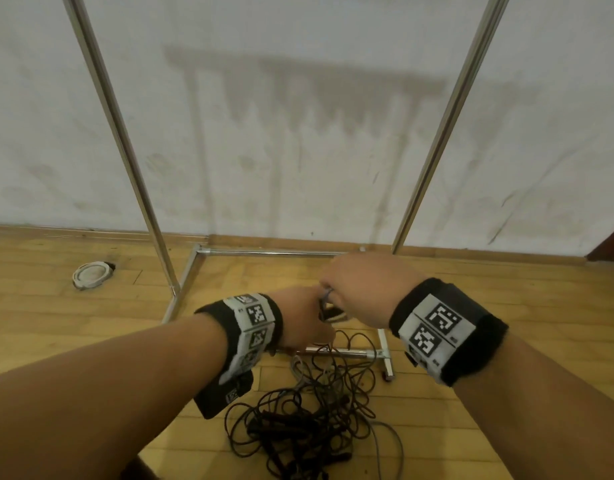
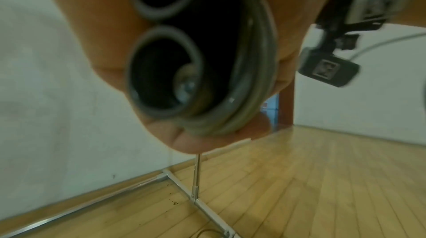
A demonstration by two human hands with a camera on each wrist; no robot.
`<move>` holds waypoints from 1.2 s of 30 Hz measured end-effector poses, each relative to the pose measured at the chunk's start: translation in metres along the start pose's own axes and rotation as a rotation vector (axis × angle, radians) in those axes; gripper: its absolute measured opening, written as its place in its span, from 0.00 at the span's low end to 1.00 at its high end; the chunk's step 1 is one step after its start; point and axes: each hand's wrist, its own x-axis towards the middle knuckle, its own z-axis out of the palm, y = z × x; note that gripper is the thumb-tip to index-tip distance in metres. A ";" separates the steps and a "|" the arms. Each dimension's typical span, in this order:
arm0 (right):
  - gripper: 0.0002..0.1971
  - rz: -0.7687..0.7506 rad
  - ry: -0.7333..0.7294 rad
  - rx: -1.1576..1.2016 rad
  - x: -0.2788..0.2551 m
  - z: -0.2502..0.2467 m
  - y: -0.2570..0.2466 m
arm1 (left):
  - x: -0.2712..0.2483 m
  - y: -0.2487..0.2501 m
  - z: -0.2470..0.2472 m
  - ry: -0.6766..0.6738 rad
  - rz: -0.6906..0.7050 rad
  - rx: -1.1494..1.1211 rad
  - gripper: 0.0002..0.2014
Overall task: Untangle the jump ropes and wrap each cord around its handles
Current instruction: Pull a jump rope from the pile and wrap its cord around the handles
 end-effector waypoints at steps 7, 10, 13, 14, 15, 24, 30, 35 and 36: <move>0.12 0.041 0.198 0.307 -0.011 -0.007 0.004 | 0.001 -0.029 -0.044 0.126 0.026 -0.707 0.06; 0.11 0.089 0.244 0.476 -0.010 -0.002 0.020 | -0.003 -0.032 -0.049 0.039 0.160 -0.971 0.14; 0.11 0.096 0.272 0.643 -0.009 0.003 0.030 | -0.008 -0.029 -0.052 -0.010 0.223 -1.088 0.21; 0.11 0.096 0.281 0.702 -0.009 0.003 0.033 | -0.009 -0.026 -0.052 -0.023 0.212 -1.124 0.23; 0.11 0.102 0.287 0.765 -0.009 0.004 0.035 | -0.010 -0.025 -0.052 -0.037 0.202 -1.169 0.23; 0.08 0.208 0.193 1.394 -0.016 0.013 0.051 | -0.017 -0.023 -0.051 -0.013 0.286 -1.224 0.16; 0.14 0.364 0.251 1.861 -0.016 0.010 0.048 | -0.018 -0.015 -0.039 0.080 0.352 -1.004 0.09; 0.15 0.441 0.317 1.943 -0.008 0.005 0.035 | -0.017 -0.011 -0.036 0.126 0.318 -0.848 0.05; 0.15 0.440 0.302 1.923 -0.008 0.004 0.033 | -0.018 -0.010 -0.036 0.140 0.311 -0.832 0.05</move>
